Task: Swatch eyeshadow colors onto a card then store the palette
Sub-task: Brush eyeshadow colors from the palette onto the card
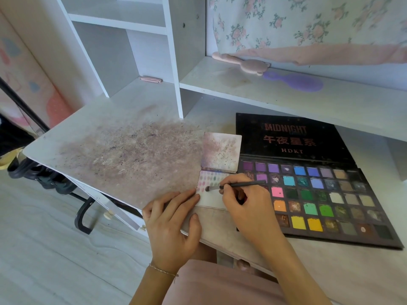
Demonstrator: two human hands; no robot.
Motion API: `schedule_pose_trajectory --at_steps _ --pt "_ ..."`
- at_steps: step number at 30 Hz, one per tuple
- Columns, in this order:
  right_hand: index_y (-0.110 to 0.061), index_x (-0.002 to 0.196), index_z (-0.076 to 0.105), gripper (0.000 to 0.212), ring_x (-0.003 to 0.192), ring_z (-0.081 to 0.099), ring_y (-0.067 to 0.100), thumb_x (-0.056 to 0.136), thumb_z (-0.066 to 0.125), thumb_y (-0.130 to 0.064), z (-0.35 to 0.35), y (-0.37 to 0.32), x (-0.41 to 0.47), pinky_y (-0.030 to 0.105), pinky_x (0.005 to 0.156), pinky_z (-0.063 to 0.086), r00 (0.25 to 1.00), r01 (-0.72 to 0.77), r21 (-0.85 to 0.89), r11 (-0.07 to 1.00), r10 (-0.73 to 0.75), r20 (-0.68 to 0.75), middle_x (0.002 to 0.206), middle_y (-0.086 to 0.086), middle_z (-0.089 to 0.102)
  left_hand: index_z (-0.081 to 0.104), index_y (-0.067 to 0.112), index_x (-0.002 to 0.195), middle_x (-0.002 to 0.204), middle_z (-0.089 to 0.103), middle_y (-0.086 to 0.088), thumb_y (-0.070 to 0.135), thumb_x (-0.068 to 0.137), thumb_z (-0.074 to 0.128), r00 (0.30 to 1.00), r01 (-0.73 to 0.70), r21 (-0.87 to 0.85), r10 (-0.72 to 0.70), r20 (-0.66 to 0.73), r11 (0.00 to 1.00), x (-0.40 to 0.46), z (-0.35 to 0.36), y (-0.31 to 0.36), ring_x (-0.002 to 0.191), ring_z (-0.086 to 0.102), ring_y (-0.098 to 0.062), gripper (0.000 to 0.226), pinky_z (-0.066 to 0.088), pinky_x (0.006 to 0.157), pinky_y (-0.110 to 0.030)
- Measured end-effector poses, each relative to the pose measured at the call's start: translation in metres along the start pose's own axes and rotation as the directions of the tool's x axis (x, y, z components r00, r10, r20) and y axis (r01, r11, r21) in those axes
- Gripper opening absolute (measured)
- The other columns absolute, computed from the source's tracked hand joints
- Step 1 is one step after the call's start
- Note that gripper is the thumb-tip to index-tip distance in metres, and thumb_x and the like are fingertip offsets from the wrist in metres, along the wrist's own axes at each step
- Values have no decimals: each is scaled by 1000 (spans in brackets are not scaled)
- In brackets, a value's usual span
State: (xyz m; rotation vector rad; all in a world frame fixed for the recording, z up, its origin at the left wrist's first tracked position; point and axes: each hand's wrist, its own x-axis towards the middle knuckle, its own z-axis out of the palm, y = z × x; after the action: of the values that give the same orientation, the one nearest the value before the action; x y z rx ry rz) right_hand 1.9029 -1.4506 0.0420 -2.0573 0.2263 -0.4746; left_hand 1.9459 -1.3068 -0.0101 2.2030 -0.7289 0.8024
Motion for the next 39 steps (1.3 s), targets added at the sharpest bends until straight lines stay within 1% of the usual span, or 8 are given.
schedule_pose_trajectory --at_steps 4,10,16,19,23,25,29,39 --pt "-33 79 55 25 73 58 10 85 53 -9 -1 -1 -3 18 59 48 995 35 97 995 -26 -92 77 -7 62 73 16 89 105 61 14 25 76 47 1000 -2 4 2 -25 1000 0 2 0 95 51 -11 31 29 83 -30" --pt "-34 86 56 22 80 61 0 83 47 -14 -12 -1 -8 7 65 46 957 82 176 981 -27 -290 80 -14 63 73 16 89 104 61 14 25 76 47 999 -7 3 7 -34 1000 0 3 0 94 51 -11 31 28 83 -30" --pt "-37 85 60 24 66 59 3 83 48 -17 -43 10 -24 11 52 47 943 35 161 986 21 -332 81 -12 63 73 15 89 103 62 13 26 77 47 999 0 1 0 -37 1000 0 2 1 93 51 -12 31 29 83 -31" --pt "-38 85 59 23 74 60 4 85 50 -16 -61 17 -34 12 57 49 931 7 103 995 31 -363 85 -17 63 73 14 89 103 62 12 26 78 46 1000 6 7 -6 -28 1000 0 2 2 93 51 -12 32 28 83 -30" --pt "-41 84 56 37 86 59 5 89 50 -5 -81 32 -45 26 65 53 921 -84 25 996 87 -381 89 -18 61 73 14 90 104 62 12 25 78 46 1000 12 14 -12 -8 1000 -1 1 2 93 51 -13 32 27 84 -29" --pt "-43 80 55 38 82 59 2 90 50 -7 -87 35 -47 20 61 52 908 -103 -6 995 92 -410 81 -13 63 73 15 91 104 62 12 26 78 45 1000 13 21 -13 0 1000 -1 0 1 93 51 -12 32 27 85 -28" --pt "-39 75 51 21 70 57 -7 83 43 -21 -90 36 -51 3 54 43 864 -115 -20 993 90 -495 70 -14 58 72 16 91 105 62 12 26 79 45 1000 22 22 -22 5 1000 -2 1 1 93 51 -13 31 27 88 -27" --pt "-34 72 51 19 75 58 -4 79 43 -18 -90 39 -49 10 52 46 906 -93 -39 995 68 -417 71 -13 58 72 16 92 105 61 12 26 79 44 999 38 24 -38 3 999 -3 2 2 92 51 -14 32 27 88 -27"
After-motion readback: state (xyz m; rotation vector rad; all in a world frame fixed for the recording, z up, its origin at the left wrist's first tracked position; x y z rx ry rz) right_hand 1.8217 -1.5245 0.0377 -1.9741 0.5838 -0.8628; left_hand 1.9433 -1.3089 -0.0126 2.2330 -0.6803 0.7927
